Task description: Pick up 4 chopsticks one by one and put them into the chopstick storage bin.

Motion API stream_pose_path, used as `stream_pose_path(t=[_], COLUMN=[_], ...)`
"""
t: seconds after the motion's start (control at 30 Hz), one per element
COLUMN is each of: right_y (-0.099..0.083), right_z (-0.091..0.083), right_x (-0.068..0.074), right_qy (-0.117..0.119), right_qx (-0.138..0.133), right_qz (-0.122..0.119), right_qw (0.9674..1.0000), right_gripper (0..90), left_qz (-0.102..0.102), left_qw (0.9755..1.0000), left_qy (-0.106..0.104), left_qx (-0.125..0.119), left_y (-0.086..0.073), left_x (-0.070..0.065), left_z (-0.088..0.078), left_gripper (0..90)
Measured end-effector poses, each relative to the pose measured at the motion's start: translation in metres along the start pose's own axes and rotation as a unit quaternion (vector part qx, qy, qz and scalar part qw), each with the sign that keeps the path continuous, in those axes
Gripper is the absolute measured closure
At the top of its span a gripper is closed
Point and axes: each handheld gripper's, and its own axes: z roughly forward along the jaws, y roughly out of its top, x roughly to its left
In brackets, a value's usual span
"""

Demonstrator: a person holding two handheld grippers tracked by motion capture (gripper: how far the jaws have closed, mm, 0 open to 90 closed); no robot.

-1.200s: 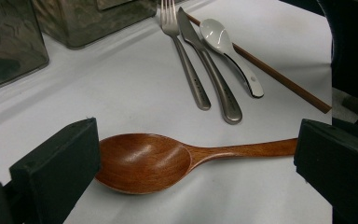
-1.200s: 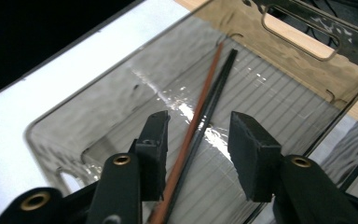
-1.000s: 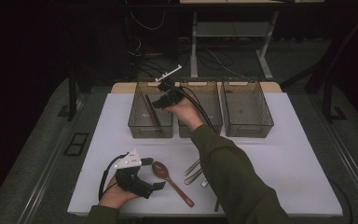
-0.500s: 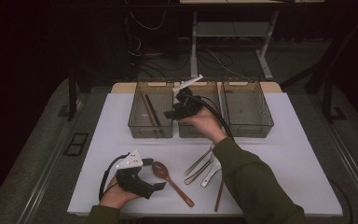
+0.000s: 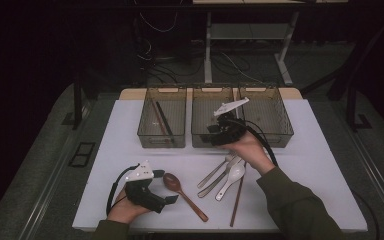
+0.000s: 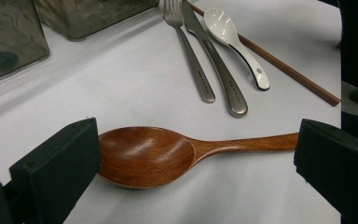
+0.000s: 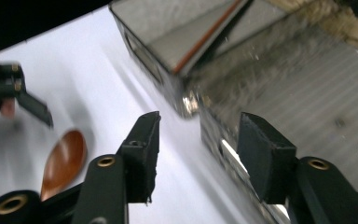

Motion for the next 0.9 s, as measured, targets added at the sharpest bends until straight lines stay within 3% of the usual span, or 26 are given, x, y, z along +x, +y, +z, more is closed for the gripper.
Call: stream_pose_path(t=[0.23, 0.67, 0.77, 0.9], right_y=[-0.037, -0.096, -0.108, -0.124], right_z=[-0.024, -0.056, -0.065, -0.07], right_x=[-0.013, -0.037, -0.037, -0.027], right_qy=[-0.015, -0.066, -0.065, -0.043], right_qx=[0.009, 0.033, 0.033, 0.039], right_qz=[0.012, 0.051, 0.056, 0.045], right_qw=[0.9998, 0.996, 0.9958, 0.9973], right_gripper=[61.1, 69.7, 76.7, 84.0], left_qz=[0.0, 0.0, 0.0, 0.003], left_qw=[1.0, 1.0, 1.0, 1.0], left_qy=[0.001, 0.002, 0.002, 0.001], left_qx=[0.002, 0.002, 0.002, 0.004], left_y=[0.0, 0.0, 0.0, 0.0], left_x=[0.0, 0.0, 0.0, 0.0], left_z=[0.0, 0.001, 0.001, 0.001], left_gripper=[0.0, 0.0, 0.0, 0.0])
